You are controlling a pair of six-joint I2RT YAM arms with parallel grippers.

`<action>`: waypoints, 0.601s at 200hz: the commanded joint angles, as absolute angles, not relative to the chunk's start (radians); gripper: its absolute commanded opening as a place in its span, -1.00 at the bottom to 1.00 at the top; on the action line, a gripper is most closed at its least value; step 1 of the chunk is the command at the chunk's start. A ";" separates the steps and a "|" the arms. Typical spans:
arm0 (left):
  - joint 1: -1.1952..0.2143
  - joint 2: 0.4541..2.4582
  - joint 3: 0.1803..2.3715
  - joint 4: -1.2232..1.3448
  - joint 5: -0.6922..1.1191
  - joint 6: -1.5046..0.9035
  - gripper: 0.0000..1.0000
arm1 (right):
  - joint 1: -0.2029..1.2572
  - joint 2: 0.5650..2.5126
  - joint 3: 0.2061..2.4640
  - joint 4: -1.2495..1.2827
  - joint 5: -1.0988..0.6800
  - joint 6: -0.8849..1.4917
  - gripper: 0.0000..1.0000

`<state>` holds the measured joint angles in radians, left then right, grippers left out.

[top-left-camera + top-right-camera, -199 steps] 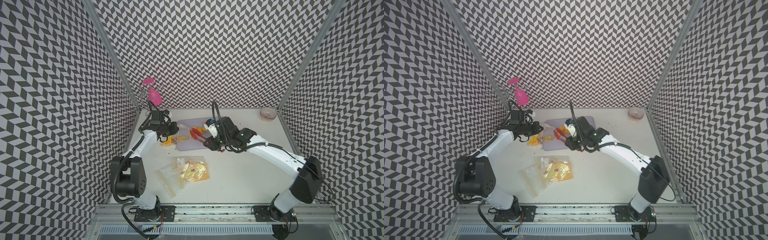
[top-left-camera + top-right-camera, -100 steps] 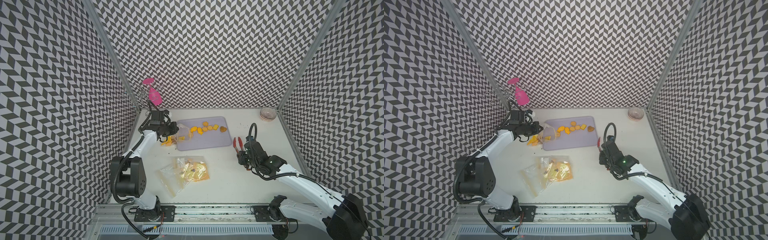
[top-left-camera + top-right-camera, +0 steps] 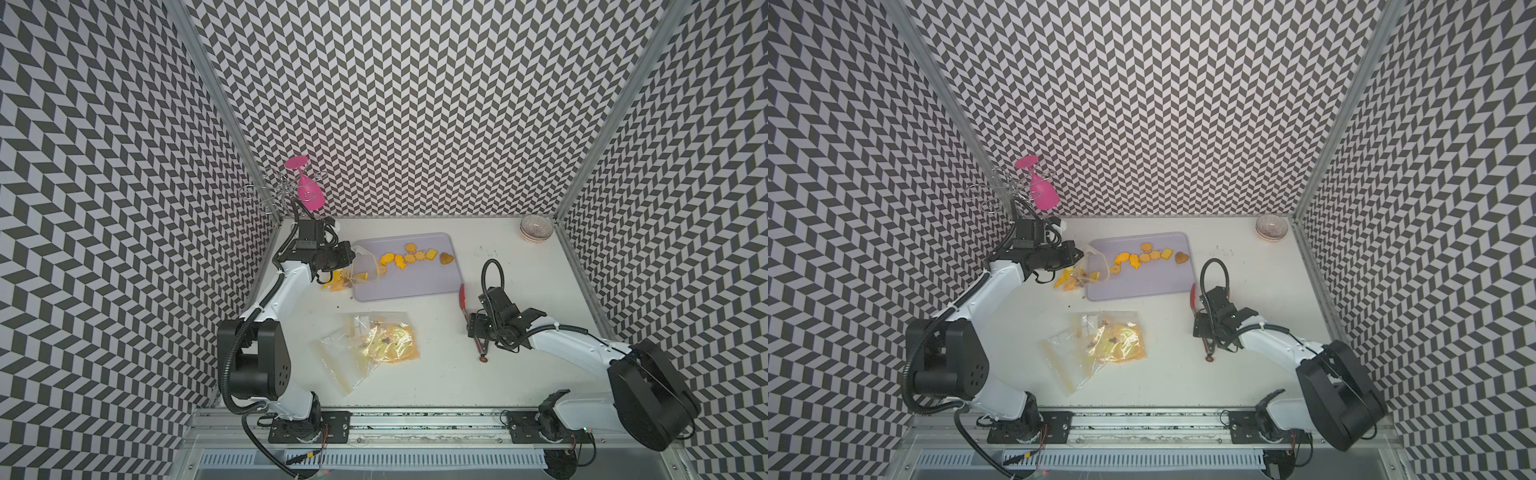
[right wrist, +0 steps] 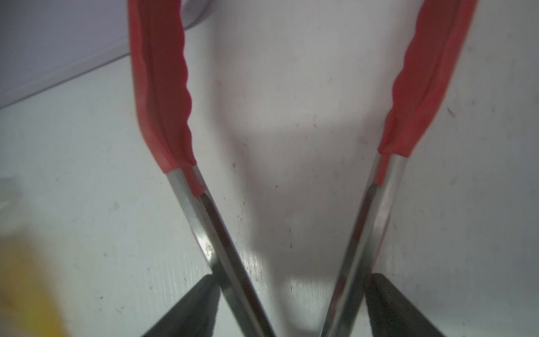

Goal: Put the cookies into a resealable bag to prevent moisture
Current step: Place the clamp at the center of the board, then pick up the ziploc bag from the center of the board.

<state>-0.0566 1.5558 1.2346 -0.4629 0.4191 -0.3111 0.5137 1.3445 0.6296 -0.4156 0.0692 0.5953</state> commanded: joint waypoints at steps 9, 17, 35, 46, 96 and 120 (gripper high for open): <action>-0.054 1.488 1.300 -0.515 0.373 -0.315 -1.00 | 0.500 1.280 0.661 -0.374 0.081 0.621 0.98; -0.054 1.478 1.308 -0.531 0.368 -0.316 -1.00 | 0.501 1.253 0.673 -0.382 0.095 0.620 0.99; -0.073 1.451 1.345 -0.569 0.333 -0.313 -1.00 | 0.500 1.171 0.694 -0.389 0.132 0.608 0.99; -0.100 1.442 1.392 -0.606 0.301 -0.304 -1.00 | 0.501 1.112 0.698 -0.370 0.150 0.595 0.97; -0.364 1.453 1.620 -0.767 0.188 -0.279 -1.00 | 0.500 0.885 0.713 -0.286 0.248 0.560 0.92; -0.524 1.485 1.677 -0.808 0.164 -0.282 -1.00 | 0.499 0.821 0.716 -0.295 0.327 0.553 0.91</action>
